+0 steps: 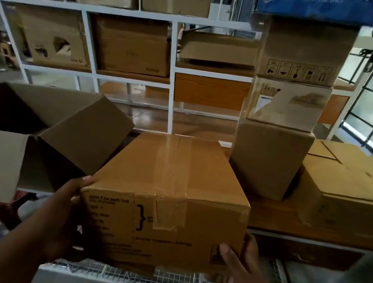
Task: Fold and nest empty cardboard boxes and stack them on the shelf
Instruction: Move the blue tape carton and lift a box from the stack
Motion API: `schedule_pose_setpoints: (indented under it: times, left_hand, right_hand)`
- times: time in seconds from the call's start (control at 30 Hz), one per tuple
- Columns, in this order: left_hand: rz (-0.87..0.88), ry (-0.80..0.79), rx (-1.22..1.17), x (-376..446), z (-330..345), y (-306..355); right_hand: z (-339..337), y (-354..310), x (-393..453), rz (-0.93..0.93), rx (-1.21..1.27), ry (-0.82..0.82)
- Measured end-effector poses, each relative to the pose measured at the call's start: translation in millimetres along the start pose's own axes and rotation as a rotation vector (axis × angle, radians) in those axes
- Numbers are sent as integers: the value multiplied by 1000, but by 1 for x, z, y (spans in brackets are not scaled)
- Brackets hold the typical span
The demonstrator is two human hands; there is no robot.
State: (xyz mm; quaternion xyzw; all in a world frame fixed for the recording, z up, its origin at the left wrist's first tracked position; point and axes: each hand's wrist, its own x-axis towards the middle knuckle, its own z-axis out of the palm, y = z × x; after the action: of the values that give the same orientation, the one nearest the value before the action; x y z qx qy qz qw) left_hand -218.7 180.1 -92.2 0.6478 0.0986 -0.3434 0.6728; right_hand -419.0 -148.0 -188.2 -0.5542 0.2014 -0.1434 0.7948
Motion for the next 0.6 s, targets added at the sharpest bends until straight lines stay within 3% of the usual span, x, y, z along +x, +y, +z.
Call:
schedule_pose_setpoints:
  times: [0.6]
  left_hand:
    - [-40, 13, 12, 180, 128, 36]
  right_hand:
    - [-89, -8, 176, 87, -27, 123]
